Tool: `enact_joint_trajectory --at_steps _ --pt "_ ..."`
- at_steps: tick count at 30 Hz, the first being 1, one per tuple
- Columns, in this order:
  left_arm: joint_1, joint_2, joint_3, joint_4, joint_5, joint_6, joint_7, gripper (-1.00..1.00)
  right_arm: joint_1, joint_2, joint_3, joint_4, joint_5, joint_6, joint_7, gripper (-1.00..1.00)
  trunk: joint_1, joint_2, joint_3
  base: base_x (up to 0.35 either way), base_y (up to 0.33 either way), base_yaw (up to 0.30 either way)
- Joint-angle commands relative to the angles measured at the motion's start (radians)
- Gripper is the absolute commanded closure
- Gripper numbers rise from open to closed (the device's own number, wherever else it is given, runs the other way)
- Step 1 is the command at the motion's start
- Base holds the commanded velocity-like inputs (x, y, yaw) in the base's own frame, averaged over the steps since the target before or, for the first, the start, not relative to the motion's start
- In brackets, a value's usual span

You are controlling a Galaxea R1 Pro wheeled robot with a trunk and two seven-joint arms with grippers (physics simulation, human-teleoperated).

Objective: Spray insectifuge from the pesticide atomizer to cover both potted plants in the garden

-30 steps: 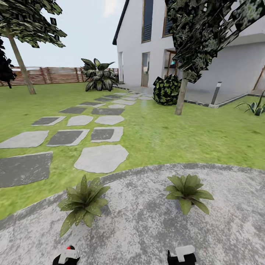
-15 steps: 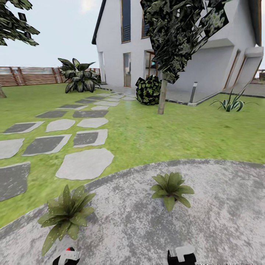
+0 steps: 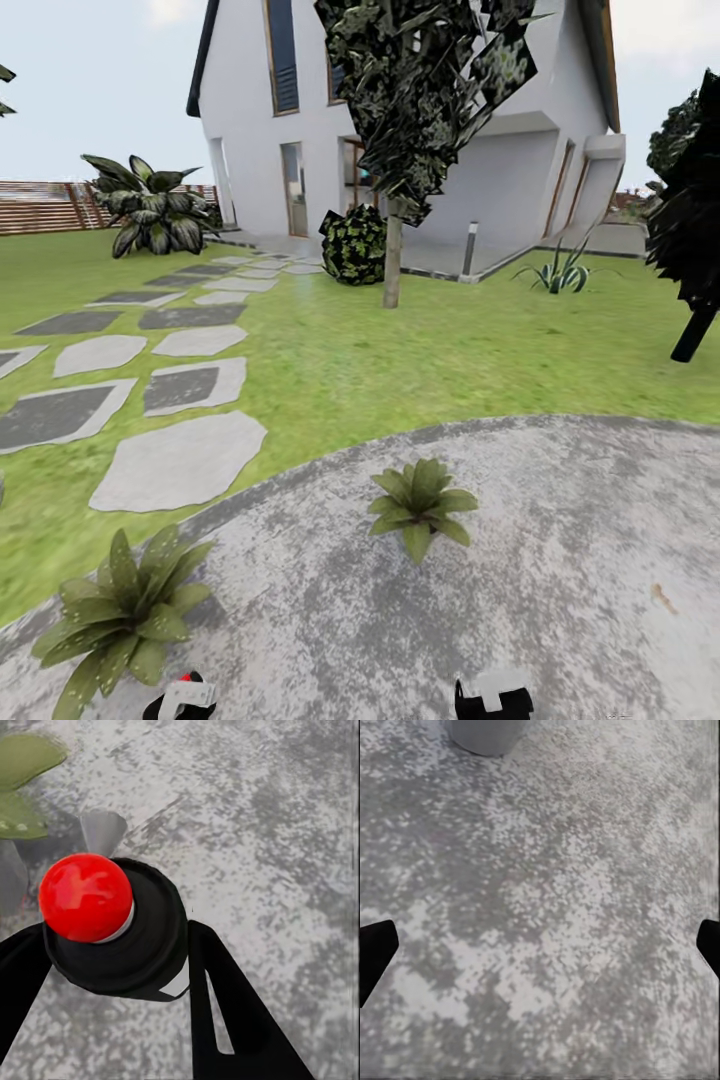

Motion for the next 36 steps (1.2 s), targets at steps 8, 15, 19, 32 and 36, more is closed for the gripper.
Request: enact_joint_trajectory --at_steps 8,15,19,32,36 --pt "0.000 0.000 0.009 0.001 -0.006 -0.003 -0.005 1.00 -0.001 0.000 0.008 0.001 0.004 0.002 -0.010 -1.00 0.000 0.000 -0.001 0.027 -0.257 -0.300" --pt "0.000 0.000 0.009 0.000 -0.006 -0.003 -0.005 1.00 -0.001 0.000 0.008 0.001 0.004 0.002 -0.010 -1.00 0.000 0.000 -0.001 0.002 -0.008 -0.300" --pt "0.000 0.000 0.009 0.001 -0.006 -0.003 -0.005 1.00 -0.001 0.001 0.008 0.001 0.004 0.002 -0.010 -1.00 0.000 0.000 -0.001 0.000 0.000 -0.259" --pt "0.000 0.000 0.009 0.002 -0.006 -0.003 -0.005 1.00 -0.001 0.001 0.011 0.002 0.008 0.003 -0.008 -1.00 0.000 0.000 -0.001 0.000 0.000 -0.020" --pt "-0.001 0.005 -0.031 -0.009 -0.065 0.001 -0.021 1.00 -0.001 0.001 0.013 -0.003 0.011 0.003 -0.007 -1.00 0.000 0.000 -0.001 0.000 0.000 0.000"
